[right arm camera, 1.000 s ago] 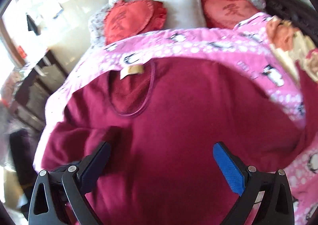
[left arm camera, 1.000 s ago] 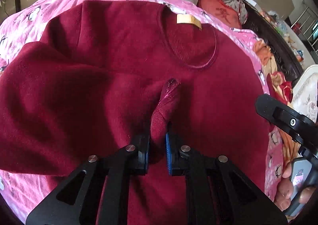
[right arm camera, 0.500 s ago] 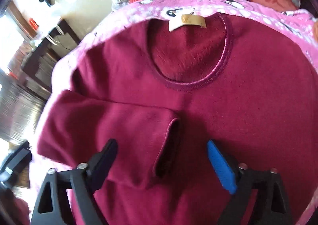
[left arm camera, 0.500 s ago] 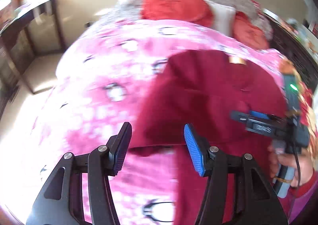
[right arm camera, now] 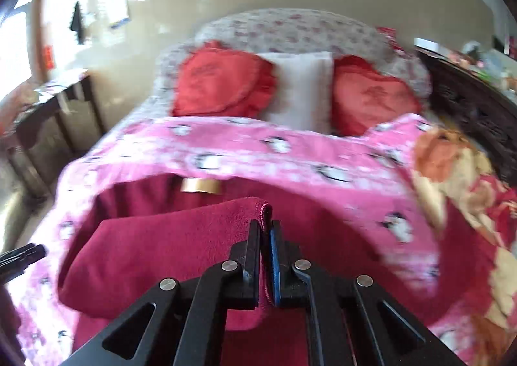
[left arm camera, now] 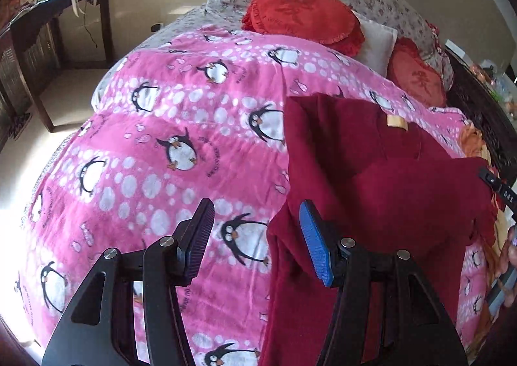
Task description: Fold small clothes
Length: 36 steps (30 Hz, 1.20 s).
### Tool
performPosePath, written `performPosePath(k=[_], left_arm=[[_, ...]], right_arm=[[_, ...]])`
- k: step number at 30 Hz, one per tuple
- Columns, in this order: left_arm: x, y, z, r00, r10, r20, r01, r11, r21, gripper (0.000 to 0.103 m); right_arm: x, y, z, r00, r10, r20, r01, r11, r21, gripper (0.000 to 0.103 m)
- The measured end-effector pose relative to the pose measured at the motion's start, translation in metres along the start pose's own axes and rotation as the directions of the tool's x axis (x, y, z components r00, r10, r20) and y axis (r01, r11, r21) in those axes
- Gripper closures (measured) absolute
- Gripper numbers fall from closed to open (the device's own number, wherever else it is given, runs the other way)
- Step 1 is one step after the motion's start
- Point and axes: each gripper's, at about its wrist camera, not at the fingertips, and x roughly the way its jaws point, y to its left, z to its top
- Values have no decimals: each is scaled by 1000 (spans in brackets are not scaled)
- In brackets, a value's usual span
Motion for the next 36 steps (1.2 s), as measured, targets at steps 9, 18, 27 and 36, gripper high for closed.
performPosePath(k=[9,18,27,36], left_arm=[[56,-38,-11,993,81,-90,-69,990,125,48],[68,-16,-16,994,53,-91,-49,998,41,46],[65,-8,-23,997,17,-80,-17,1000,3,44],[66,-6,-25,998,6,-63,-6,1000,-5,44]], right_arm=[[64,-80,-32,961,-184,-207,199,978,55,96],[20,16,0,953,287,-98,-298,947,-121,54],[88,135,-17,916,301,-267,-401,739,-542,67],[123,145,-33,894,271,-356,-442,656,-611,79]])
